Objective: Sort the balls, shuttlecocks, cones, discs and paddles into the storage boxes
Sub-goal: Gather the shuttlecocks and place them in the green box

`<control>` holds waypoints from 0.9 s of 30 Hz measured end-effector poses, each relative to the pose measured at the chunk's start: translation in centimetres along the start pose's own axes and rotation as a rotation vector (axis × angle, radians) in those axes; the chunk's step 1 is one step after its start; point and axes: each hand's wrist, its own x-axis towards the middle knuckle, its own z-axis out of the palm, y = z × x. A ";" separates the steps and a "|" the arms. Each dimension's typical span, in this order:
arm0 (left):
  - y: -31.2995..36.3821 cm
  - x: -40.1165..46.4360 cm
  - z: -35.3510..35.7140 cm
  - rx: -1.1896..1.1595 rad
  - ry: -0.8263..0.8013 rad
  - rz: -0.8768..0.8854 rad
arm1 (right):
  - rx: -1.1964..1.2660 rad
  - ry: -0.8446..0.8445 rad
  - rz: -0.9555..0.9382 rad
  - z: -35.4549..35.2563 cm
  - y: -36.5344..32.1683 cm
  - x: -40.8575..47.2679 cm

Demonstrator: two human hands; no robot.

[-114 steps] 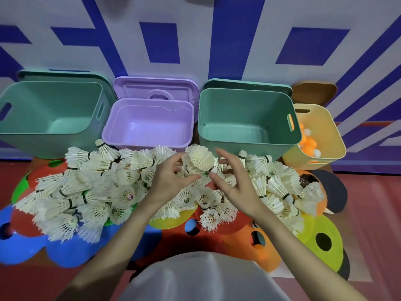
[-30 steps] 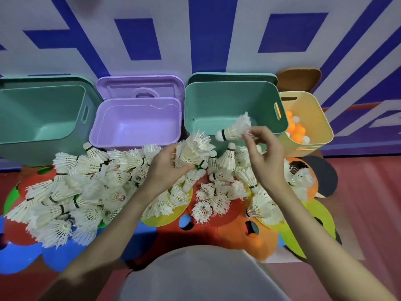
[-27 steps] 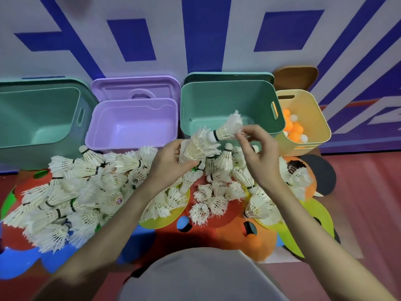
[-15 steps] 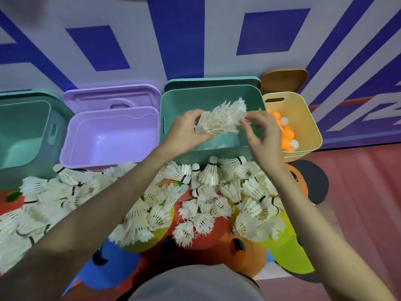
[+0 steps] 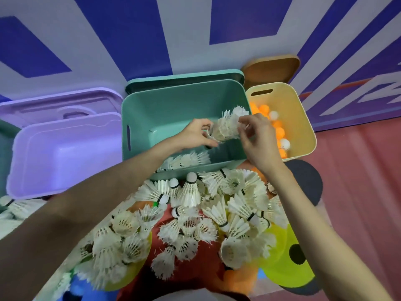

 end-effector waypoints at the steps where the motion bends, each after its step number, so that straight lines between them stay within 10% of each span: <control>1: -0.3 0.6 0.2 -0.001 -0.018 -0.014 | -0.032 -0.030 0.003 0.1 0.3 0.2; 27: -3.6 4.1 1.6 0.355 -0.260 -0.035 | -0.521 -0.567 -0.023 2.4 0.0 4.0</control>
